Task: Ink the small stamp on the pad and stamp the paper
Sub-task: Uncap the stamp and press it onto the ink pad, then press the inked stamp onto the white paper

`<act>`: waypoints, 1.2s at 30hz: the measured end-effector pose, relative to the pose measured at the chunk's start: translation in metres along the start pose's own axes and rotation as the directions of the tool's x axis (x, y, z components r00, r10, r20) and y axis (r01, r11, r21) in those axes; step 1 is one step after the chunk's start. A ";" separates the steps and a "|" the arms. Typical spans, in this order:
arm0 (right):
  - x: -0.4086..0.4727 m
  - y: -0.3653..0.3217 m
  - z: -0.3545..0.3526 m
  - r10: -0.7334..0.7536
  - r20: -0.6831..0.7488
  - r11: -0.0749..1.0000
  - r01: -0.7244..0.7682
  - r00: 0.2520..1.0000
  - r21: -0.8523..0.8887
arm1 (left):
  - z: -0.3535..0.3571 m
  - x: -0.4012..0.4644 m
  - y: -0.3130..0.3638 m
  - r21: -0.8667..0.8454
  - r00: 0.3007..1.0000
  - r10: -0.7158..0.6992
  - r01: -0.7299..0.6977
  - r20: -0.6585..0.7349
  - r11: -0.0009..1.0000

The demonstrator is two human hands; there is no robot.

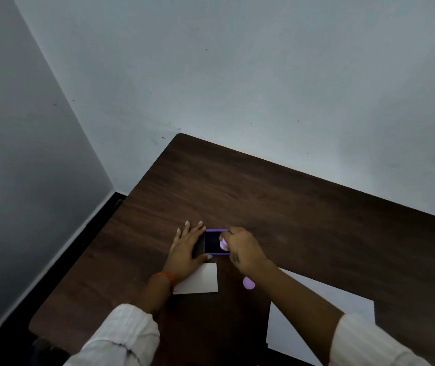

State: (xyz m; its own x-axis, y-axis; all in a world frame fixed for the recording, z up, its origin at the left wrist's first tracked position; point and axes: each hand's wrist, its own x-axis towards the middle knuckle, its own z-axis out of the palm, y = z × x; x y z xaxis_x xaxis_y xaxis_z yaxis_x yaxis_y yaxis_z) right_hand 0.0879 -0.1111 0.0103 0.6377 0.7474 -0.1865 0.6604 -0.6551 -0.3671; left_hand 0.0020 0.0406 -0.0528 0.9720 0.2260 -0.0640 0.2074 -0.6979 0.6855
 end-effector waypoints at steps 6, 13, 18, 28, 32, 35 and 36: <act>0.006 -0.006 0.009 0.113 -0.009 0.994 -0.113 0.994 0.010 | 0.000 0.000 -0.001 0.005 1.000 0.002 -0.002 0.002 1.000; 0.004 0.003 0.002 -0.100 0.040 0.988 0.104 0.994 -0.117 | 0.001 0.000 -0.002 -0.024 1.000 -0.009 0.009 0.007 1.000; 0.006 -0.004 -0.007 0.058 -0.028 0.988 -0.053 0.998 0.142 | -0.002 0.000 0.003 -0.063 1.000 -0.029 0.029 0.006 0.998; -0.087 0.036 -0.023 0.410 0.376 -0.493 -0.145 0.831 0.858 | -0.004 0.000 0.006 0.022 0.998 -0.037 0.036 0.055 0.999; -0.130 0.046 -0.020 0.384 0.368 -0.672 -0.017 0.847 0.740 | -0.007 -0.002 0.012 -0.088 0.988 -0.138 0.144 0.073 0.986; -0.150 0.051 -0.020 0.402 0.354 -0.705 0.039 0.844 0.708 | -0.010 -0.003 0.023 -0.163 0.980 -0.198 0.198 0.015 0.967; -0.155 0.052 -0.019 0.407 0.348 -0.712 0.055 0.844 0.700 | -0.009 -0.005 0.030 -0.157 0.984 -0.166 0.156 -0.057 0.975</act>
State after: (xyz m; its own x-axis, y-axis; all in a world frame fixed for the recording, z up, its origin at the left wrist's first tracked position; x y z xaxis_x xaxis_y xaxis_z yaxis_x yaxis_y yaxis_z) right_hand 0.0311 -0.2629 0.0377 0.6695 0.4027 -0.6242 -0.7126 0.5856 -0.3865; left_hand 0.0028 0.0248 -0.0259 0.9162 0.3772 -0.1357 0.3361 -0.5385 0.7727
